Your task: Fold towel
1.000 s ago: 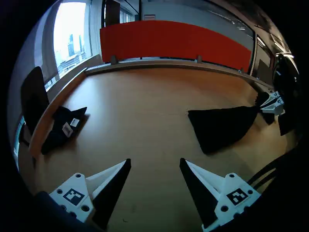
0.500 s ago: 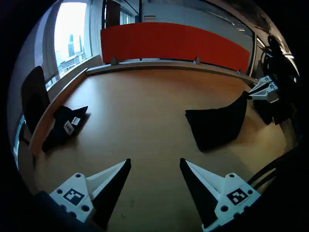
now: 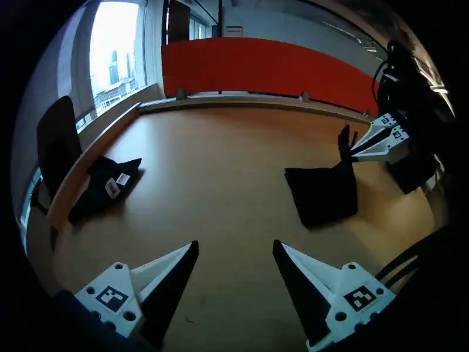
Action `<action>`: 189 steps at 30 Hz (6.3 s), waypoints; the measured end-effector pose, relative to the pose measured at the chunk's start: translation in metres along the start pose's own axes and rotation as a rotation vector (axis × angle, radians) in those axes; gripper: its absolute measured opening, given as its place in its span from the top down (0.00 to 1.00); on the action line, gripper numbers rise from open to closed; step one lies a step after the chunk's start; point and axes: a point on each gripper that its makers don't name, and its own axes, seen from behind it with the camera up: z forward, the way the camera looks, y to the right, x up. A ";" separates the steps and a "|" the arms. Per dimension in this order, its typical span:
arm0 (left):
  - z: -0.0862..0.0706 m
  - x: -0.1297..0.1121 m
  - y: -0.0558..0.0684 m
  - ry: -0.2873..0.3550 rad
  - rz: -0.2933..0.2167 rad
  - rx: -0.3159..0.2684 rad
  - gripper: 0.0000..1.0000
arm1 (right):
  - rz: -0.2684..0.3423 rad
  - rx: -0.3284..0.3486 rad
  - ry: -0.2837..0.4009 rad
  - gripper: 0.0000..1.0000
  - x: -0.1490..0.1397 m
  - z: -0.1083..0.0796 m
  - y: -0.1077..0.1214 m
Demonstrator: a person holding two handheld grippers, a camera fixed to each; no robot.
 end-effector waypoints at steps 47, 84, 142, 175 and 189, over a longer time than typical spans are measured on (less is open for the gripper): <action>0.000 -0.010 -0.004 -0.016 -0.004 0.015 0.06 | 0.055 0.115 -0.105 0.27 -0.038 0.057 -0.036; 0.003 -0.007 -0.004 -0.017 0.015 0.015 0.06 | 0.159 0.005 -0.172 0.27 -0.108 0.019 -0.037; 0.003 -0.008 -0.006 -0.021 0.019 0.006 0.06 | 0.230 -0.066 -0.211 0.97 -0.128 0.022 -0.034; 0.008 0.002 -0.001 0.010 0.006 -0.019 0.06 | 0.161 -0.181 -0.018 0.99 -0.017 -0.027 0.016; 0.010 0.018 0.000 0.040 0.024 -0.028 0.06 | 0.116 -0.250 0.072 0.99 0.047 -0.063 0.056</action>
